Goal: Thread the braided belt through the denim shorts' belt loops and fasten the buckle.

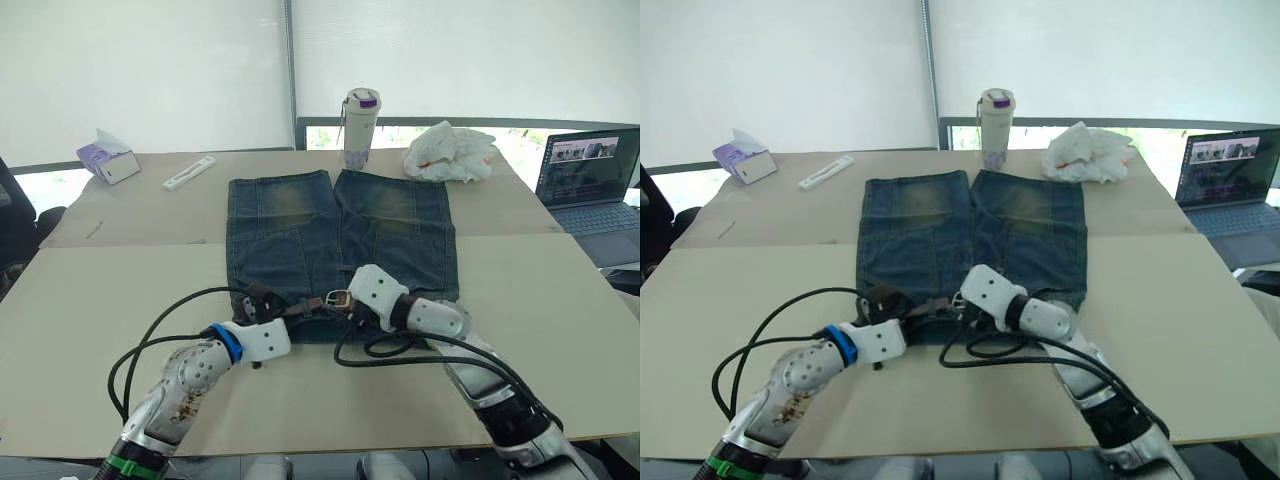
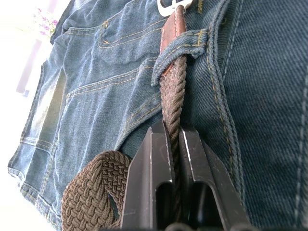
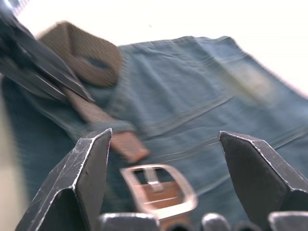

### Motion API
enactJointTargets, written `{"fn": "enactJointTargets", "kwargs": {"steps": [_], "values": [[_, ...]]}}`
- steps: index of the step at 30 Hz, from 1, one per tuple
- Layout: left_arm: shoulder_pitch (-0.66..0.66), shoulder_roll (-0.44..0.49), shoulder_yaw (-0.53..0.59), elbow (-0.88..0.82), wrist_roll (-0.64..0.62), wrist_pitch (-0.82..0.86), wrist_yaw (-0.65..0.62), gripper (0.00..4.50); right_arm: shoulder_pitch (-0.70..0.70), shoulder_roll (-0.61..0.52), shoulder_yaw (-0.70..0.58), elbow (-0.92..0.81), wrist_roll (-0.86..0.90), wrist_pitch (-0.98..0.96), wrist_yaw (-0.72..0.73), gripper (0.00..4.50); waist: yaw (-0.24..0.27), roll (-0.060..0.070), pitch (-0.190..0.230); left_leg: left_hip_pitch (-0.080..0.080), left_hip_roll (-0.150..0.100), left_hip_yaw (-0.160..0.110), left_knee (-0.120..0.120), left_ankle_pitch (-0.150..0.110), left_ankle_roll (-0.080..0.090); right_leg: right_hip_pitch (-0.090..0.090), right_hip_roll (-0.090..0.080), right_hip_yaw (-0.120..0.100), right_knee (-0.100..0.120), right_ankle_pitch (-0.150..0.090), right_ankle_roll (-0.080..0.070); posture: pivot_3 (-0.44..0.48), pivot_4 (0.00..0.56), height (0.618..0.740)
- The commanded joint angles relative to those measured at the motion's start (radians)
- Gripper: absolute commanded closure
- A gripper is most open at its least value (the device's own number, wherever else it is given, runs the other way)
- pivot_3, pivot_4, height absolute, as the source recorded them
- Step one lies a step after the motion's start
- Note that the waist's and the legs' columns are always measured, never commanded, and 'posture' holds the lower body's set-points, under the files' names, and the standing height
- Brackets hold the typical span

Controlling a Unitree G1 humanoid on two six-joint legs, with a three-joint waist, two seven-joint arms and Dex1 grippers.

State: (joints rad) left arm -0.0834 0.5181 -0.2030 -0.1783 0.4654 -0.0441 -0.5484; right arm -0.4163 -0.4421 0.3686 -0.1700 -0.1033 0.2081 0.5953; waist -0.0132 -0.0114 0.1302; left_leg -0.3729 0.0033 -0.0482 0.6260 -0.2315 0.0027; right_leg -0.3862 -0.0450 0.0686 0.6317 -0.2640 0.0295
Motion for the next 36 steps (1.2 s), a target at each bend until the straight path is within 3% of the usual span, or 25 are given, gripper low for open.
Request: {"fn": "enactJointTargets", "kwargs": {"steps": [1,9,21,22,32,36], "values": [[-0.019,-0.015,-0.014,0.007,-0.009,0.001,0.019,4.50,-0.040,-0.020,0.045,0.020,-0.096,-0.093,0.005,0.58,0.000,0.000,0.000,0.000,0.000,0.000,0.000,0.000,0.000,0.000,0.000,0.000,0.000,0.000,0.000,0.000,0.150,0.740],[-0.011,-0.027,-0.025,0.028,-0.016,-0.019,0.039,4.50,-0.089,-0.055,0.106,0.112,-0.232,-0.189,0.042,0.58,0.000,0.000,0.000,0.000,0.000,0.000,0.000,0.000,0.000,0.000,0.000,0.000,0.000,0.000,0.000,0.000,0.150,0.740],[-0.008,-0.016,-0.028,0.069,-0.026,-0.087,0.066,4.50,-0.116,0.028,0.102,0.181,-0.271,-0.243,0.000,0.58,0.001,0.001,-0.002,0.000,-0.001,-0.001,0.000,0.000,0.000,0.000,-0.001,0.000,0.001,0.000,0.000,0.000,0.150,0.740],[-0.007,-0.015,-0.028,0.071,-0.026,-0.090,0.067,4.50,-0.113,0.028,0.106,0.181,-0.271,-0.251,0.008,1.10,0.001,0.001,-0.002,0.000,-0.001,-0.001,0.000,0.000,0.000,0.000,-0.001,0.000,0.001,0.000,0.000,0.000,0.150,0.740],[-0.008,-0.011,-0.029,0.081,-0.029,-0.112,0.082,4.50,-0.089,0.039,0.105,0.183,-0.273,-0.271,0.029,4.46,0.001,0.001,-0.002,0.000,-0.001,-0.001,0.000,0.000,0.000,0.000,-0.001,0.000,0.001,0.000,0.000,0.000,0.150,0.740],[-0.007,-0.010,-0.024,0.085,-0.038,-0.129,0.090,4.50,-0.089,0.038,0.099,0.183,-0.281,-0.277,0.018,4.46,0.000,0.001,-0.002,0.000,-0.001,-0.001,0.000,0.000,0.000,0.000,-0.001,0.000,0.001,0.000,0.000,0.000,0.150,0.740]]}}
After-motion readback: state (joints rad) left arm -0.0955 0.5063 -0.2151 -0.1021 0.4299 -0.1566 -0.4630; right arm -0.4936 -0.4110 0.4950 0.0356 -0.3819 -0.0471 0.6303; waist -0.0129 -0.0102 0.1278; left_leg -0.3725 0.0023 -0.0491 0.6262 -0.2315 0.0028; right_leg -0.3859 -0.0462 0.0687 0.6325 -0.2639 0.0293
